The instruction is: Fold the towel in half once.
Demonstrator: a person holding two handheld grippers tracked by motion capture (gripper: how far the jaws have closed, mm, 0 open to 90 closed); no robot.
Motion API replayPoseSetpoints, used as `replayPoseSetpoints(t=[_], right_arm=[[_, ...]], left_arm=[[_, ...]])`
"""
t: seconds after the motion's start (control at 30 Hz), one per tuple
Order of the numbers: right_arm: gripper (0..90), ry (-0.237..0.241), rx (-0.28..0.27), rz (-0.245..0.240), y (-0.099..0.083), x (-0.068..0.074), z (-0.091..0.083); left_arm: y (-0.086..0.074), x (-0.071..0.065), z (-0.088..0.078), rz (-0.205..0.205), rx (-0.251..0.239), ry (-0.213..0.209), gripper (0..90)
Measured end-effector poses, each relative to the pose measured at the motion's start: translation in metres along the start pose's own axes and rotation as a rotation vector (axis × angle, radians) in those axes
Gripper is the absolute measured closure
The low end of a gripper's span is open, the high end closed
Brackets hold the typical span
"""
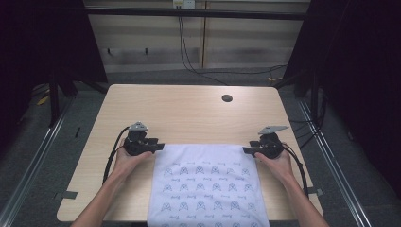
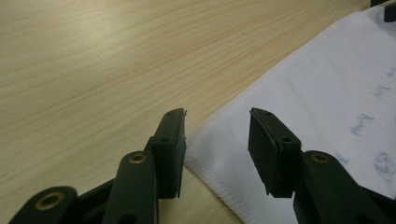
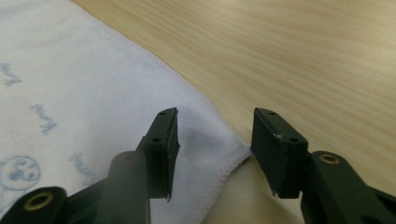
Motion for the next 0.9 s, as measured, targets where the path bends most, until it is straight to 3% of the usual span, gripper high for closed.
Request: replayPoseSetpoints(t=[0.17,0.23,0.27,0.3,0.33,0.4,0.53,0.83,0.9], right_arm=[[52.3,0.018,-0.004,0.01,-0.003,0.0,0.002],[57.1,0.027,-0.011,-0.009,-0.004,0.002,0.002],[68.2,0.038,-0.015,-0.015,-0.005,0.006,0.002],[68.2,0.038,-0.015,-0.015,-0.005,0.006,0.002],[74.2,0.042,-0.007,-0.01,-0.005,0.007,0.002],[84.1,0.051,-0.002,-0.011,-0.005,0.009,0.002],[86.4,0.065,-0.002,0.015,-0.004,0.009,0.002],[86.2,0.078,-0.036,0.041,-0.003,0.006,-0.005],[86.0,0.078,-0.034,0.036,-0.002,0.007,-0.004]], left_arm=[[-0.003,0.003,-0.004,-0.02,-0.013,0.011,52.2],[-0.004,0.004,-0.006,-0.018,-0.018,0.018,50.7],[-0.004,0.003,-0.007,-0.014,-0.018,0.018,49.7],[-0.004,0.003,-0.007,-0.014,-0.018,0.018,48.8],[-0.004,0.003,-0.008,-0.008,-0.018,0.018,48.8],[-0.005,0.004,-0.006,0.008,-0.03,0.05,48.8],[-0.006,0.009,0.0,-0.002,-0.014,0.054,47.7],[-0.008,0.004,0.006,0.043,0.016,-0.01,47.0],[-0.007,0.001,0.008,0.033,0.023,-0.057,47.5]])
Point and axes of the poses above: each handheld gripper's, and its own axes: z roughly forward along the jaws, y roughly out of its top, x roughly to its left, the point moved 2 cm from there along z, roughly forward along the jaws, and after that the axes turned 4 degrees about -y, right-handed, at the moved point
